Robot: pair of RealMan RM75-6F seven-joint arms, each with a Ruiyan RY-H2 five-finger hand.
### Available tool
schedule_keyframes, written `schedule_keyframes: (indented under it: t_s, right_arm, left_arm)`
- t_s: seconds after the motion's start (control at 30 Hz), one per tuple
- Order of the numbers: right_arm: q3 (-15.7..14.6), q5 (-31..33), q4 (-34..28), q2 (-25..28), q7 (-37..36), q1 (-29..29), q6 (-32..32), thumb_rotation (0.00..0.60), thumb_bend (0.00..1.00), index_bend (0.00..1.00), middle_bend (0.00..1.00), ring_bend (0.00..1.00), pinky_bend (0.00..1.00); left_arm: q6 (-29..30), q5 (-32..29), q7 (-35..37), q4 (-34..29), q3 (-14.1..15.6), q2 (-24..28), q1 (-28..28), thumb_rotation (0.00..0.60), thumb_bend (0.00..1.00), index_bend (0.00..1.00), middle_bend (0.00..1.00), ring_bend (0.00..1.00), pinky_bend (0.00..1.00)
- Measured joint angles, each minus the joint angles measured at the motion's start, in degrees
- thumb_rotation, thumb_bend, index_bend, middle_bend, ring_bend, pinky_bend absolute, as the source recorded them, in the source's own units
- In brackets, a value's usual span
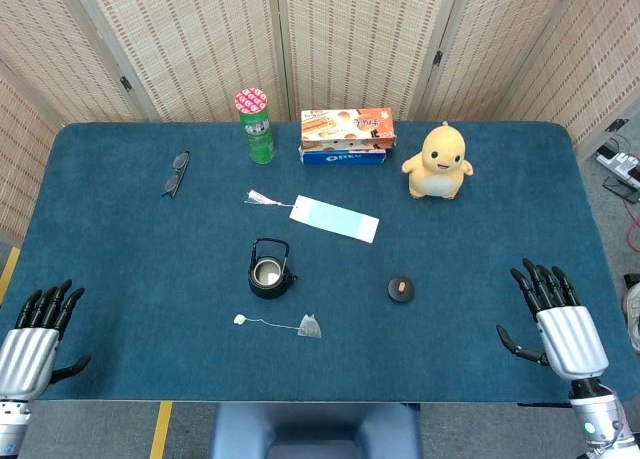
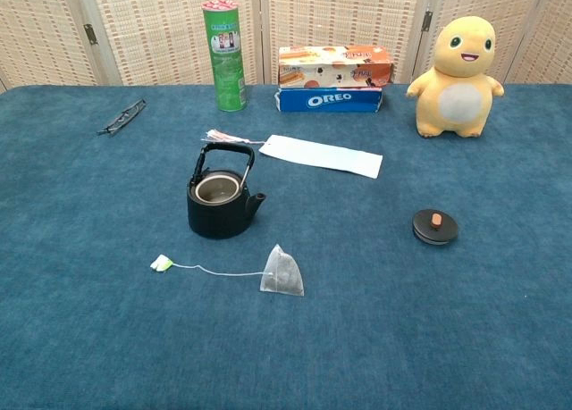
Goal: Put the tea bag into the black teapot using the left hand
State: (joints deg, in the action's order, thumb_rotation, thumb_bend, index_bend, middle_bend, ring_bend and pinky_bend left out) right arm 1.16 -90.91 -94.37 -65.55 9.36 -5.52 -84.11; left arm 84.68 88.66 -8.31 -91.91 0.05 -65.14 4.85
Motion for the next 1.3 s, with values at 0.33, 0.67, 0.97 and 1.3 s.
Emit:
schedule_keyframes:
  t_s: [0.33,0.67,0.97,1.3]
  right_arm:
    - [-0.59,-1.58,-0.43,0.53,-0.35,0.4,-1.07,0.221,0.4,0.0,0.0,0.01,0.0]
    - [-1.92,-5.53,-2.17,2.6,-1.96,2.73,-6.26,0.222,0.4,0.0,0.0,0.01,0.0]
    - [-3.68,-10.33,-3.16,4.29,-4.2,4.37,-9.51,0.221,0.4,0.0,0.0,0.01,0.0]
    - [-3.76,-11.68,-2.9,4.78,-5.45,5.09,-10.91,0.222,0.4,0.0,0.0,0.01,0.0]
  left_arm:
    - [-0.45,0.87,-0.45,-0.56,0.6,-0.05,0.17,0.6,0.21,0.03,0.0,0.01,0.1]
    - [-4.1,4.98,3.33,-0.75,2.44,0.86,2.66,0.6,0.21,0.06,0.23,0.26,0.4]
    - [-12.56,9.0,10.3,-0.5,3.29,1.72,9.75,0.6,0.21,0.29,0.89,0.94,1.0]
    - [-24.29,5.07,12.9,-0.17,1.54,-1.61,17.49,0.6,0.3,0.46,1.0,1.0,1.0]
